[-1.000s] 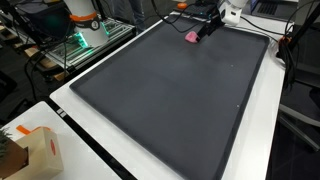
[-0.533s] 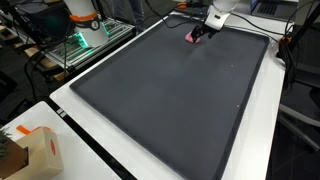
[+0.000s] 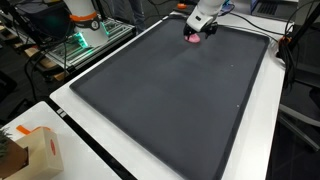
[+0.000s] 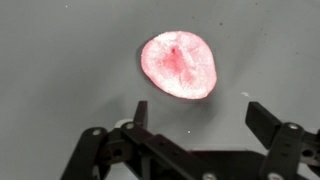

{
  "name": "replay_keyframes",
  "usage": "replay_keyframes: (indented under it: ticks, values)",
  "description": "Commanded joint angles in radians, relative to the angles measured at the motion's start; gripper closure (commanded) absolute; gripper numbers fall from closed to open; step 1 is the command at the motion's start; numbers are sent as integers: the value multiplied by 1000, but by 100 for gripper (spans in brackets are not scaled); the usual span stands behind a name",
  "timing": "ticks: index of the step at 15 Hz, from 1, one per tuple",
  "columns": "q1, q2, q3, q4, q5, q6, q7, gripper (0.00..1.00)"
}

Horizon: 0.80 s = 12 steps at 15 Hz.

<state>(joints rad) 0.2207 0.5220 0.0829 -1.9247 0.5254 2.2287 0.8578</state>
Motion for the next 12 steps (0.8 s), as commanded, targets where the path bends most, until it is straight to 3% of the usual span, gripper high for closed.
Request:
replay_keyframes:
  ticks: [1, 12]
  values:
    - [-30, -82, 27, -135, 91, 89, 4, 0]
    - [-22, -191, 57, -375, 310, 372, -18, 0]
